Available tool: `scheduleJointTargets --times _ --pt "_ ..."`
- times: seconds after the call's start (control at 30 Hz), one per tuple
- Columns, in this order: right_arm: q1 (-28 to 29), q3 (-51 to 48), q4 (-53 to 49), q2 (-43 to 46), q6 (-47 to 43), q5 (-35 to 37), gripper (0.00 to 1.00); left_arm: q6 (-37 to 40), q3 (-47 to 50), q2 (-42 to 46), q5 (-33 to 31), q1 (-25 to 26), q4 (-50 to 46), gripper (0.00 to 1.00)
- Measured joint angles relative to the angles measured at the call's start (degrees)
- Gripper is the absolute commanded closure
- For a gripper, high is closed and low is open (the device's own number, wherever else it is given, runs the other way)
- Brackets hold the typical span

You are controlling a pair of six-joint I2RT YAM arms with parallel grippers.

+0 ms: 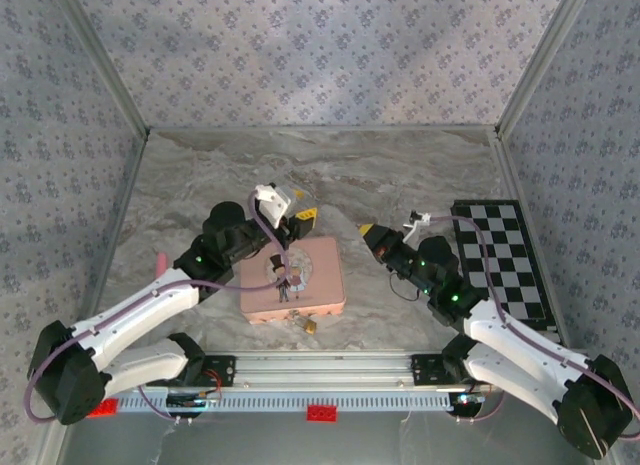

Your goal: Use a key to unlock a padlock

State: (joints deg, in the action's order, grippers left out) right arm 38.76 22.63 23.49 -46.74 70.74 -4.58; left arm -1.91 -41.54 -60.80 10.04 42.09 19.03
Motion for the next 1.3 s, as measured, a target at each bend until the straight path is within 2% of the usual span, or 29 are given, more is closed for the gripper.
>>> scheduleJointTargets --times 0.27,0.5,0.73,0.83,0.97,1.3 --pt "1.9 -0.1 10.1 -4.4 -4.2 -2.3 1.00 -28.3 0.0 -6.4 11.8 -3.8 1.9 0.56" --pt "3.0 -0.1 15.4 -7.2 -5.3 -2.3 1.00 -41.1 0.0 -10.1 18.7 -4.1 10.3 0.60" --pt "3.1 -0.1 18.8 -9.9 -5.2 -2.6 1.00 -45.5 0.5 -12.5 21.6 -4.0 13.9 0.61" --pt "3.3 -0.1 19.7 -10.1 -5.2 -2.8 1.00 -46.3 0.5 -12.7 21.9 -3.9 14.2 0.56" --pt "3.3 -0.1 20.3 -10.1 -5.2 -2.8 1.00 -46.6 0.5 -12.7 22.1 -3.8 14.3 0.56" --pt "3.4 -0.1 20.5 -10.1 -5.2 -2.9 1.00 -46.8 0.5 -13.4 22.3 -2.8 14.6 0.61"
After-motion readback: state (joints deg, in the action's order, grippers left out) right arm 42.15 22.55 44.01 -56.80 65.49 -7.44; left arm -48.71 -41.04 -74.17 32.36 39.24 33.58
